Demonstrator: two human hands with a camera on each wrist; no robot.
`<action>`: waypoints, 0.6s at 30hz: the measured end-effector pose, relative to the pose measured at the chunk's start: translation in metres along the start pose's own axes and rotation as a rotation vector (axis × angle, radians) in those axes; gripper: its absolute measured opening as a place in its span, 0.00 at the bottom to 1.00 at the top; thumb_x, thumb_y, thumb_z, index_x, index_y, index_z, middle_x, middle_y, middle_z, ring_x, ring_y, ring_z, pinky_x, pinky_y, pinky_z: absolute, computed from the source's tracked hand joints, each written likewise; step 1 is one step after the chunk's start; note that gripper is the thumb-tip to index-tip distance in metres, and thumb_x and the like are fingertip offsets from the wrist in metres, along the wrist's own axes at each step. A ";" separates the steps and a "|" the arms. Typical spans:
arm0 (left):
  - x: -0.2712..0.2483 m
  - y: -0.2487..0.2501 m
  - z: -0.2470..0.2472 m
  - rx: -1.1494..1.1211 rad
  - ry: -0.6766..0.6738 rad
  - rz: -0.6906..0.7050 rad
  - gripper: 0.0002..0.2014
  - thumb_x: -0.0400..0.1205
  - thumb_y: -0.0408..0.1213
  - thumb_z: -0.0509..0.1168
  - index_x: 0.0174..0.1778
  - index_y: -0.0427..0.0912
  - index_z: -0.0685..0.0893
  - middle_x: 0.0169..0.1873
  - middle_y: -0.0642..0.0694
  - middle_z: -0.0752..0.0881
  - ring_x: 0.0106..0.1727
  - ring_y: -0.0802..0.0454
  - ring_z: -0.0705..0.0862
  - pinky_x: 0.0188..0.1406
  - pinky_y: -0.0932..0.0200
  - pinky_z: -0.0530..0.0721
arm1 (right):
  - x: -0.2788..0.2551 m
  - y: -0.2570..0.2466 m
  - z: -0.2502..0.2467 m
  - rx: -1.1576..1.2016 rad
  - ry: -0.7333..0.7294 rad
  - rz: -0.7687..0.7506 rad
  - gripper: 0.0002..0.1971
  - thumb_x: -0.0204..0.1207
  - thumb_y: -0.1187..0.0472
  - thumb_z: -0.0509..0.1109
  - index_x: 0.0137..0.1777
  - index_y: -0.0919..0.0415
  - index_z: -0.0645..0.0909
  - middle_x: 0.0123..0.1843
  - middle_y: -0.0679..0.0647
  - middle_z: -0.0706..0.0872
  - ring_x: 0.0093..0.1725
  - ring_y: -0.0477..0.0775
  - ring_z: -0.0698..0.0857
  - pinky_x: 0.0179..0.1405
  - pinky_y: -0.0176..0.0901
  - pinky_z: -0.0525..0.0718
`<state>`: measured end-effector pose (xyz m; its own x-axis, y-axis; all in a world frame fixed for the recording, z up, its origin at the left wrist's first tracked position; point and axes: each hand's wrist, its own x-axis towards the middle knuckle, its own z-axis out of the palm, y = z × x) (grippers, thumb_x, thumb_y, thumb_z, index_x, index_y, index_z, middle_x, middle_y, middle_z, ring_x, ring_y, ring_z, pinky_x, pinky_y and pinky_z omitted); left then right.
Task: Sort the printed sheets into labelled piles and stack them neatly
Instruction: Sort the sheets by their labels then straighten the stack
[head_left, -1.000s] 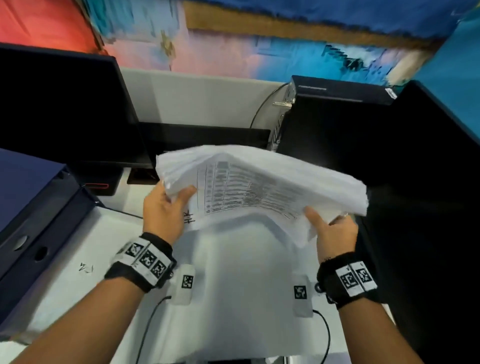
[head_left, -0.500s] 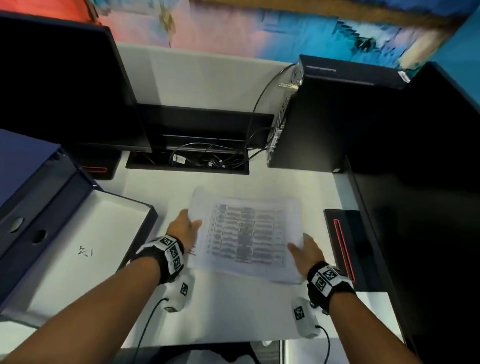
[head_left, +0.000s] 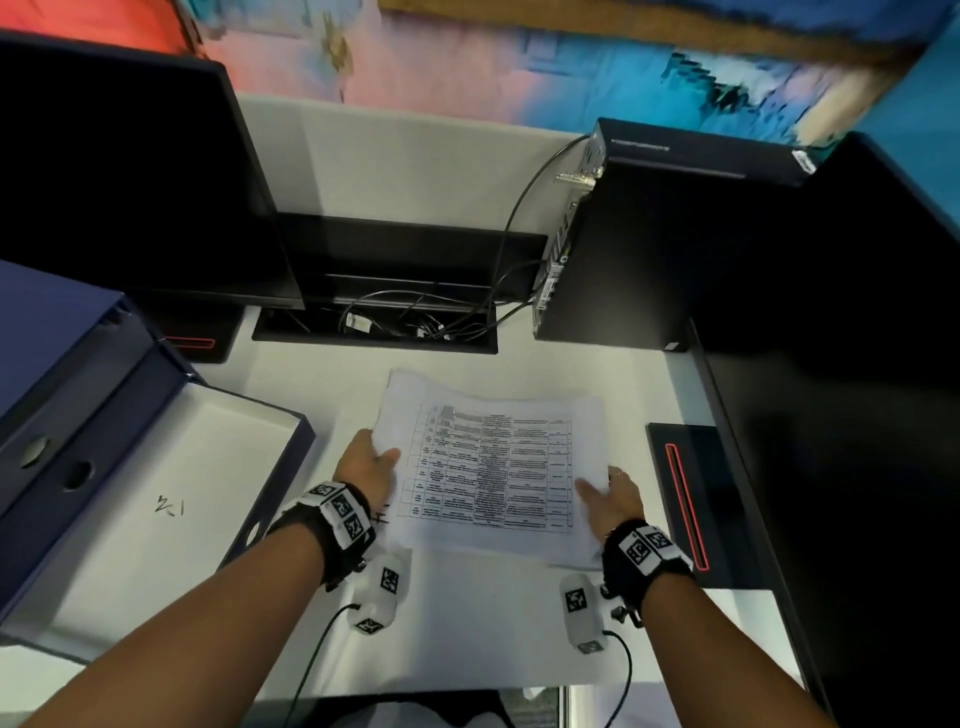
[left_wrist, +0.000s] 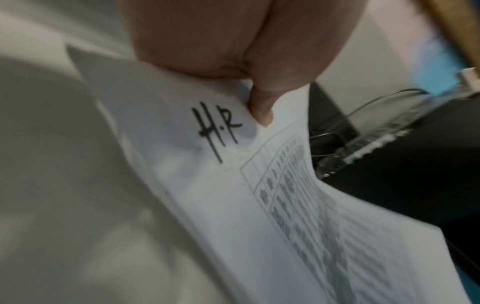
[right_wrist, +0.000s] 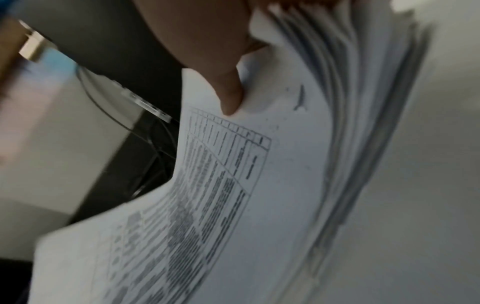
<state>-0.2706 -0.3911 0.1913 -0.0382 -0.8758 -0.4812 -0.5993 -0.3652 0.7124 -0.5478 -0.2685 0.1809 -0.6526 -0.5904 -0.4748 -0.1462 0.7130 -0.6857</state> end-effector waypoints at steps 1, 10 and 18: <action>-0.004 0.006 -0.002 -0.047 0.014 0.058 0.10 0.88 0.35 0.61 0.63 0.38 0.75 0.52 0.41 0.86 0.54 0.40 0.85 0.47 0.54 0.84 | -0.002 -0.007 -0.005 0.075 0.035 -0.042 0.19 0.81 0.64 0.69 0.70 0.67 0.75 0.68 0.63 0.83 0.66 0.63 0.82 0.62 0.46 0.80; -0.030 0.022 -0.025 -0.219 0.032 0.331 0.16 0.85 0.35 0.65 0.70 0.44 0.76 0.56 0.55 0.86 0.62 0.51 0.86 0.66 0.49 0.82 | -0.023 -0.024 -0.027 0.286 0.107 -0.264 0.07 0.77 0.65 0.74 0.51 0.61 0.78 0.41 0.47 0.84 0.37 0.38 0.84 0.37 0.35 0.82; -0.042 0.064 -0.035 -0.402 0.308 0.616 0.06 0.89 0.35 0.60 0.56 0.48 0.81 0.49 0.56 0.84 0.48 0.70 0.82 0.49 0.63 0.83 | -0.028 -0.033 -0.027 0.410 0.068 -0.195 0.20 0.68 0.64 0.81 0.31 0.52 0.70 0.14 0.37 0.77 0.14 0.33 0.76 0.19 0.28 0.74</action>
<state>-0.2791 -0.3887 0.2747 -0.0108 -0.9836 0.1802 -0.2059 0.1785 0.9621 -0.5448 -0.2652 0.2317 -0.6915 -0.6628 -0.2874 0.0264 0.3743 -0.9269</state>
